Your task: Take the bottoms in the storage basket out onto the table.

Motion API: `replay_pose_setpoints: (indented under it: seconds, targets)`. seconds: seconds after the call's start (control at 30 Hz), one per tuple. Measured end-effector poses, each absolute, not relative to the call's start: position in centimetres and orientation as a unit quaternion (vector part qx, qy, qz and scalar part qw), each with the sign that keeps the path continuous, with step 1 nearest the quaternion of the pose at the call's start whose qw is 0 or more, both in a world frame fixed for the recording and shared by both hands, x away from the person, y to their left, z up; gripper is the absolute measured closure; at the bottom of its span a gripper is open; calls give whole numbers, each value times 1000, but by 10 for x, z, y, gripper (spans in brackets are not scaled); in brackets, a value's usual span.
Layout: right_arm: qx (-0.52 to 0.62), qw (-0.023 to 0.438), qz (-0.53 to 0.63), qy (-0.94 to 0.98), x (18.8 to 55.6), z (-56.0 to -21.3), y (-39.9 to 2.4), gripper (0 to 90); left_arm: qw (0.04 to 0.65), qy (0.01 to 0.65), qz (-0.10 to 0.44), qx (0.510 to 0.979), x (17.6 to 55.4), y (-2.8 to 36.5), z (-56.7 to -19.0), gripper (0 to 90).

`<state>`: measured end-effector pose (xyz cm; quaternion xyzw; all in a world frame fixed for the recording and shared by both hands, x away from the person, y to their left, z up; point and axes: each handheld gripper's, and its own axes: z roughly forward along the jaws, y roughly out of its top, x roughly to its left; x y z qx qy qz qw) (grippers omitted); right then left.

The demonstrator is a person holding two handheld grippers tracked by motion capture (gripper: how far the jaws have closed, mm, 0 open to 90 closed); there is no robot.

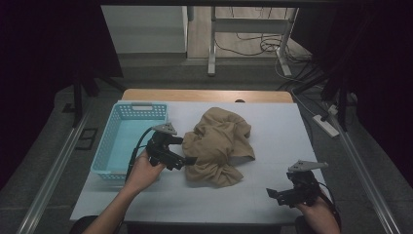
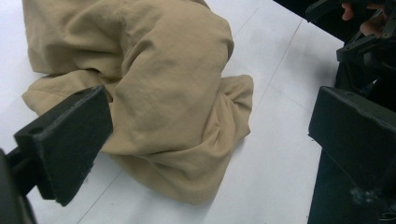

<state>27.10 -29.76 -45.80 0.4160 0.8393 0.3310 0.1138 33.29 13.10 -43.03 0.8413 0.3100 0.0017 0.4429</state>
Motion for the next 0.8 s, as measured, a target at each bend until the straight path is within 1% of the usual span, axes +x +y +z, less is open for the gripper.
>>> replay_pose_setpoints:
  seconds: [0.43, 0.8]
  targets:
    - [417, 112, 331, 839, 271, -458, -298, 11, 444, 321, 9, 837, 328, 141, -435, 4]
    - [416, 115, 330, 840, 271, -458, -298, 11, 456, 327, 4, 828, 323, 151, -435, 2]
